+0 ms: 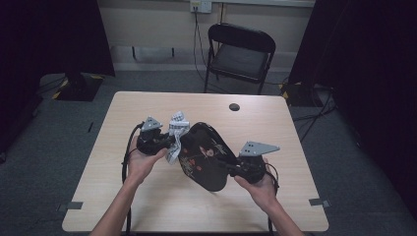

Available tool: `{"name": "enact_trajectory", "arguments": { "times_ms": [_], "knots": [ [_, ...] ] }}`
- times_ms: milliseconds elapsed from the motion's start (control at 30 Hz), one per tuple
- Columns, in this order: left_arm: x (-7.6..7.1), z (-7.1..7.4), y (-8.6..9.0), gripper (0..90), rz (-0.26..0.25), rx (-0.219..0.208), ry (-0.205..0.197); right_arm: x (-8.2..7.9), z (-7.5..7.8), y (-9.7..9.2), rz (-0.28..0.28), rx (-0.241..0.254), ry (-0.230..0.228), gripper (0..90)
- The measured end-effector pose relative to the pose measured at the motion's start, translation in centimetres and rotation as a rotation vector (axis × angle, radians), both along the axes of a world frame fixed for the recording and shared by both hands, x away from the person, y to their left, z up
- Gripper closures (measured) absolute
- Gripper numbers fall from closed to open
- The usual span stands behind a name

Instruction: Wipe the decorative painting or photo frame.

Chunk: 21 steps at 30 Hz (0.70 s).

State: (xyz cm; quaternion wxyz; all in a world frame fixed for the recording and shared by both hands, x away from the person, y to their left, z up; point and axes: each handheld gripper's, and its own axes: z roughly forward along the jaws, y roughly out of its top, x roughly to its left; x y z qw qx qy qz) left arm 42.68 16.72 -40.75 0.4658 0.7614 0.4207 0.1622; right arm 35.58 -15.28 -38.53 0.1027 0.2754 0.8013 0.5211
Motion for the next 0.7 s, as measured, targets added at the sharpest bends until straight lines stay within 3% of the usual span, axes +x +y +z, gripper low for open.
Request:
{"name": "enact_trajectory", "arguments": {
  "times_ms": [100, 333, 400, 467, 600, 700],
  "knots": [
    [0.2, -0.5, 0.1, 77.2, 0.0, 0.009, 0.024, 0.0, 0.0, 0.0, 0.001, 0.001, 0.0, 80.1],
    [-0.6, 1.5, -0.2, 77.2, -0.01, -0.031, -0.055, 0.0, 0.0, -0.1, 0.0, -0.002, 0.005, 80.3],
    [-0.5, 1.2, -0.1, 77.2, -0.01, -0.022, -0.049, 0.0, 0.0, -0.1, 0.0, -0.002, 0.006, 80.3],
    [-0.3, 0.5, -0.1, 77.2, -0.009, 0.017, -0.032, 0.0, 0.0, 0.0, -0.002, -0.003, 0.005, 80.3],
    [0.3, -1.2, -0.1, 77.2, -0.002, 0.035, 0.039, 0.0, 0.1, 0.0, -0.011, -0.015, 0.001, 80.1],
    [0.3, -1.1, -0.1, 77.2, -0.001, 0.034, 0.041, 0.0, 0.1, -0.1, -0.012, -0.017, 0.002, 80.1]
  ]
}}
